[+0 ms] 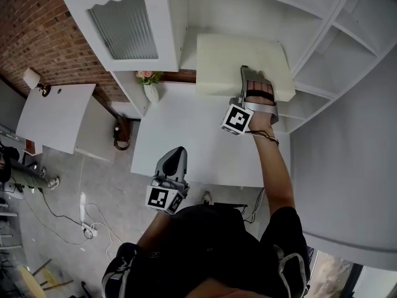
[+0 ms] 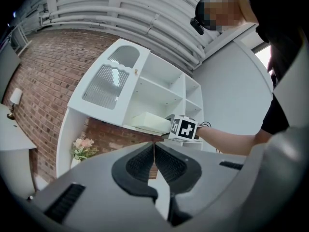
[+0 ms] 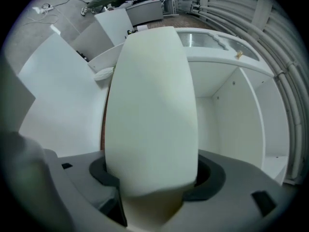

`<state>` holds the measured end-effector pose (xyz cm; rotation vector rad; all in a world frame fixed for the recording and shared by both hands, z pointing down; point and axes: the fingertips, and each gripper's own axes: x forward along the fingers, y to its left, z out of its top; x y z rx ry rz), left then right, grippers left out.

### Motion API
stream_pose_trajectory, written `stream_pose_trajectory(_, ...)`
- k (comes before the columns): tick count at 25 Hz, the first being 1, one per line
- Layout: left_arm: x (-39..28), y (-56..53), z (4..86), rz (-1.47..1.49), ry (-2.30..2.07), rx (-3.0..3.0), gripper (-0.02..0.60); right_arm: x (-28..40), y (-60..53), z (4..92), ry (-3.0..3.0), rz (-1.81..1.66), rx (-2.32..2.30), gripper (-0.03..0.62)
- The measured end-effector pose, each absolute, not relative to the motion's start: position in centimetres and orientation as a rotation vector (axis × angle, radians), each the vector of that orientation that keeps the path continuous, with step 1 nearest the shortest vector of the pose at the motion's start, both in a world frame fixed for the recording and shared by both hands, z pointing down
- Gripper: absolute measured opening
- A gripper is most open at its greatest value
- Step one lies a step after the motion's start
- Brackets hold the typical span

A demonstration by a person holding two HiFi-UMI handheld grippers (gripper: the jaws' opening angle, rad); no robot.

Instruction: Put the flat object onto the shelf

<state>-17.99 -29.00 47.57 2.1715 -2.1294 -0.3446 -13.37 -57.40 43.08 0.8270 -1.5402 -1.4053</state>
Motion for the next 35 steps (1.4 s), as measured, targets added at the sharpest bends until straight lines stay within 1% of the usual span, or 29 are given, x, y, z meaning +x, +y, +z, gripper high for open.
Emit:
stream_pose_trajectory(3, -17.9, -29.3, 47.3, -0.377, -2.125, 2.19, 0.015, -13.9, -58.7, 44.0, -1.541, -1.364, 0.776, 0.342)
stream_pose_trajectory(6, -18.1, -29.3, 47.8, -0.341, -2.126, 2.166, 0.015, -14.5, -59.7, 44.3, -1.549, -1.316, 0.742, 0.358)
stream_pose_trajectory(9, -18.3, -29.4, 48.0, -0.358, -2.144, 2.171, 0.015, -15.3, -60.8, 44.6, -1.563, -1.281, 0.732, 0.364)
stream_pose_trajectory(12, -18.2, -29.4, 48.6, -0.298, -2.14, 2.149, 0.015, -15.9, -61.9, 44.9, -1.57, -1.246, 0.716, 0.374)
stream_pose_trajectory(17, -18.2, -29.6, 48.1, -0.311, -2.148, 2.158, 0.015, -16.7, -63.7, 45.7, -1.555, -1.228, 0.681, 0.419)
stream_pose_trajectory(35, -19.1, -28.1, 48.5, -0.284, -2.171, 2.119, 0.015, -19.1, -66.4, 46.4, -1.561, -1.153, 0.63, 0.462)
